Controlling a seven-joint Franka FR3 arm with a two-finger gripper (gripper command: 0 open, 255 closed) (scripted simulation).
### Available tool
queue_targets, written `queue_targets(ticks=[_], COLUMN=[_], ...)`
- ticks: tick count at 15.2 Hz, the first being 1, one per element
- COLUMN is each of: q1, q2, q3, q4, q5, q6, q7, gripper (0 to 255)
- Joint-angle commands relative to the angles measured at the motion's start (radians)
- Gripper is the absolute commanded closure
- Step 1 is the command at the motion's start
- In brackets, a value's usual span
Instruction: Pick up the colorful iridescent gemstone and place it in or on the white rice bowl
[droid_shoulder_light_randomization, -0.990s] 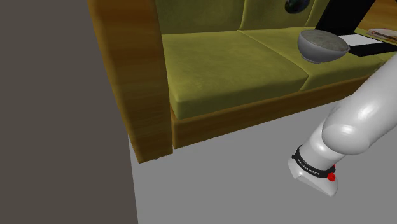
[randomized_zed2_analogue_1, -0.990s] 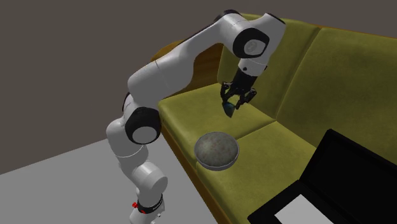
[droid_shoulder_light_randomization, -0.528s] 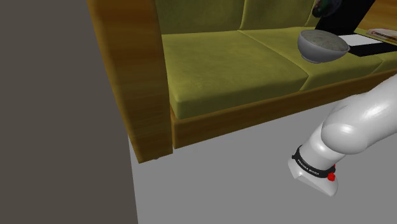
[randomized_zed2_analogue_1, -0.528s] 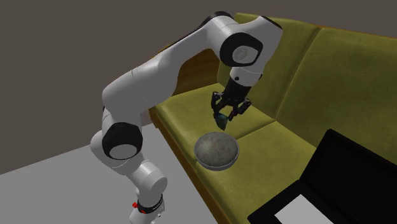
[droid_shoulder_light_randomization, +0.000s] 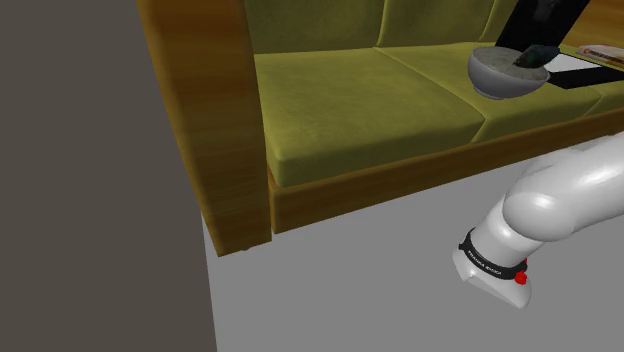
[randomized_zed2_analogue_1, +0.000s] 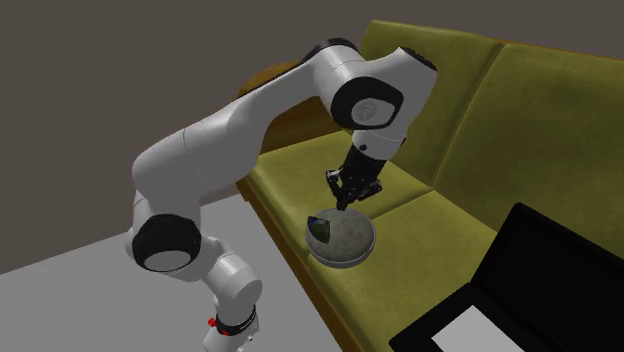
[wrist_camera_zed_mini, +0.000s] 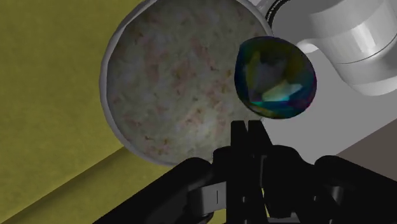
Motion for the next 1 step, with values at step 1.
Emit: queue_targets(ticks=[1], q1=[-0.005], q2=[-0.021], q3=[0.005], q4=[-0.048], q5=[-0.007], q6=[0.029], q7=[0.004], gripper=[255])
